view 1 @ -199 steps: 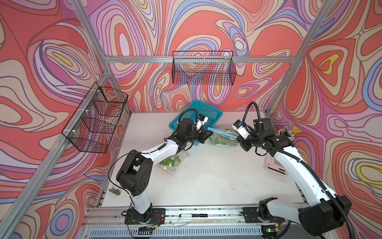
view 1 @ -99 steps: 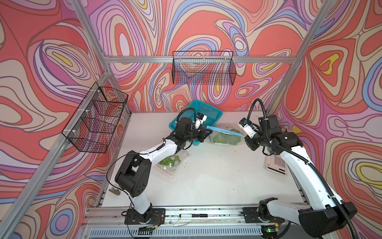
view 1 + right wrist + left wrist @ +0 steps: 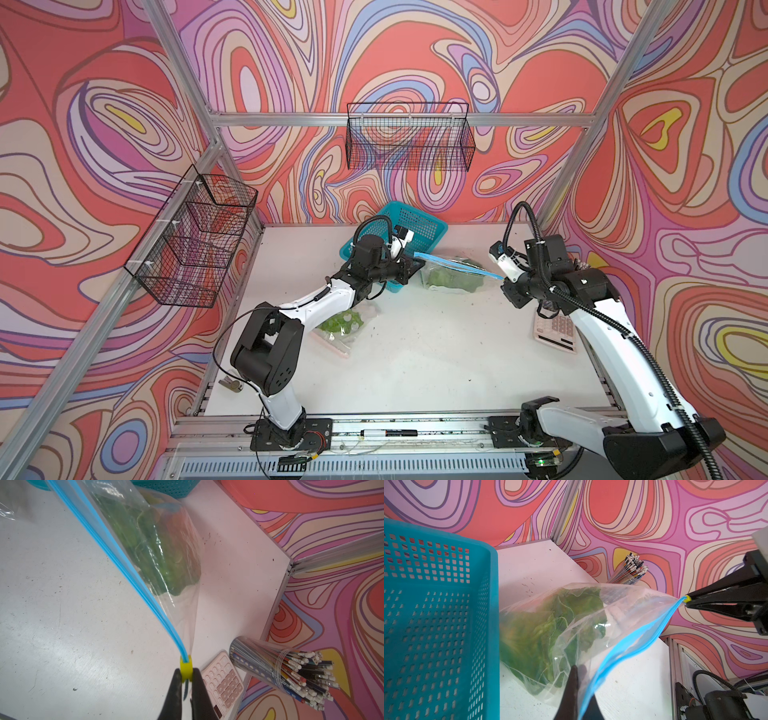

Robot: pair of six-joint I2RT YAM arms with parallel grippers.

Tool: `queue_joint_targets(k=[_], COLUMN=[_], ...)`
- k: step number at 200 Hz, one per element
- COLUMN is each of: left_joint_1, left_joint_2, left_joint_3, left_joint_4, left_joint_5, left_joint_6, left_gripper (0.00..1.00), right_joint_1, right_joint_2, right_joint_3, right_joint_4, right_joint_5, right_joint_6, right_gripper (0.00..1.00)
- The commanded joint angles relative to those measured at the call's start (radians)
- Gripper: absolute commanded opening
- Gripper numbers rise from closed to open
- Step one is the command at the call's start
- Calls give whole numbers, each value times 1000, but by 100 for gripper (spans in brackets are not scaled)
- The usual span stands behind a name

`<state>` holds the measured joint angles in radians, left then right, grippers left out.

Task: Open the zip-top bag and take out the chinese cabbages
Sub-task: Unzip the zipper on the zipper food storage bag.

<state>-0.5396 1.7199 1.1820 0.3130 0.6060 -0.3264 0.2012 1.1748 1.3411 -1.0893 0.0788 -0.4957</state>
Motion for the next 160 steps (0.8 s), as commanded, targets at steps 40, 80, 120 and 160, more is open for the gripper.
queue_joint_targets(k=[40,80,120,160], left_joint_1=[45,6,-59,-106], left_joint_2=[-52,-70,-84,-98], left_joint_3=[-56,-118,-176,-222], left_joint_4=[87,119,128,125], left_joint_5=[-9,4,-45,-109], left_joint_6=[-34,-32,-22,-26], left_gripper=[0,0,0,1], right_joint_1=[-23,-23,-23,-22], right_joint_2=[-57,-116,-98,-103], right_joint_3=[-63,-216,-291,-345], right_joint_4=[98,390,532,595], right_joint_5=[27,-71,-107,-164], right_joint_6=[34,27,5,10], right_gripper=[0,0,0,0])
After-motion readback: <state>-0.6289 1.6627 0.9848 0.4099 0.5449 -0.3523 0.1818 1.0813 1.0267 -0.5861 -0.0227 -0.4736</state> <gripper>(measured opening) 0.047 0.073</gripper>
